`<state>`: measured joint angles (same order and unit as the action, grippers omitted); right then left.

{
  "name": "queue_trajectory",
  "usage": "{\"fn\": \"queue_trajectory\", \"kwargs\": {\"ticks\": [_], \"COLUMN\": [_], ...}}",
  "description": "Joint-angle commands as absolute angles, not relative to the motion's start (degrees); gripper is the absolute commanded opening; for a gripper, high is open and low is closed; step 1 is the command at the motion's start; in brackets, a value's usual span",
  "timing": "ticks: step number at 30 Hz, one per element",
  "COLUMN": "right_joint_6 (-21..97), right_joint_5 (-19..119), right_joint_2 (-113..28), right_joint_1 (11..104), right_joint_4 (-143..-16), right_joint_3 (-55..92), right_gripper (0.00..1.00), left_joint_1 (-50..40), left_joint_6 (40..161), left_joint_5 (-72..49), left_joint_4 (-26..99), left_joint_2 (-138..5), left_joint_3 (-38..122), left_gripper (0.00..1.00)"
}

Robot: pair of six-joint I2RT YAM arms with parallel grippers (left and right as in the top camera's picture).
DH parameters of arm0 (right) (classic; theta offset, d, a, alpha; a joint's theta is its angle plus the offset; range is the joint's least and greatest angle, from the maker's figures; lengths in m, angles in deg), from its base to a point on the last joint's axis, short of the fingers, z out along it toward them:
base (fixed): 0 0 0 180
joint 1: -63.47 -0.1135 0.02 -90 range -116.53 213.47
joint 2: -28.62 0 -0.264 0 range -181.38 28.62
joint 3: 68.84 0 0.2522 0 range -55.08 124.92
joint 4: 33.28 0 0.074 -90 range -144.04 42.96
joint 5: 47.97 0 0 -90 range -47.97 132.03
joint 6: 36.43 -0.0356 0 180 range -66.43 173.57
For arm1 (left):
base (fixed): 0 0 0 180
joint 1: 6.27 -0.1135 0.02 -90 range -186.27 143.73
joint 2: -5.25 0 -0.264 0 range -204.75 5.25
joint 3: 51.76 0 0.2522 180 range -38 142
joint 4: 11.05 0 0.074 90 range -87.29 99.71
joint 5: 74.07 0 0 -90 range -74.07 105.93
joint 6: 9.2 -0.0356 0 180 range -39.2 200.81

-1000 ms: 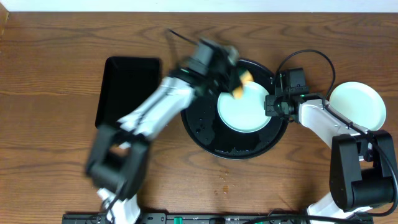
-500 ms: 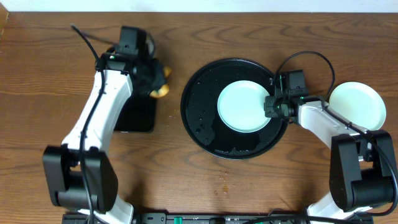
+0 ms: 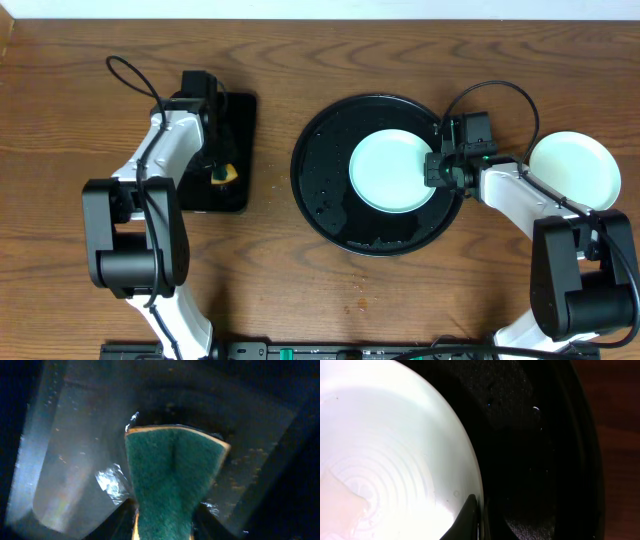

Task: Clean dirty plates on tray and stack at the side
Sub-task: 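Return the sponge to the rectangular black tray with the left gripper, then lift the remaining blue plate with the right gripper and carry it right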

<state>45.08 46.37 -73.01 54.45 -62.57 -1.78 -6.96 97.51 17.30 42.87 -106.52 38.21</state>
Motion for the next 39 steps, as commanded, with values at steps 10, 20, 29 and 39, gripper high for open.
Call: {"fn": "queue_trajectory", "kwargs": {"ticks": [10, 20, 29, 39], "right_joint_6": [56.88, 69.25, 93.56, 96.07], "right_joint_5": [37.01, -2.07, -27.14, -29.96], "right_joint_2": [-55.22, -42.89, -48.42, -56.57], "right_joint_1": [49.78, 31.22, 14.65, 11.29], "right_joint_4": [-63.84, -59.38, -39.67, -31.34], "right_joint_3": [0.32, 0.32, 0.32, 0.32], "right_gripper": [0.01, 0.01, 0.01, 0.01], "left_joint_1": [-7.33, -7.33, -7.33, -7.33], "left_joint_6": [97.36, 97.36, 97.36, 97.36], "left_joint_5": [18.55, 18.55, 18.55, 18.55], "left_joint_4": [42.89, 42.89, 42.89, 42.89], "left_joint_2": [-106.54, -106.54, -106.54, -106.54], "left_joint_3": [37.94, 37.94, 37.94, 37.94], "left_gripper": [0.79, 0.83, 0.83, 0.84]}}
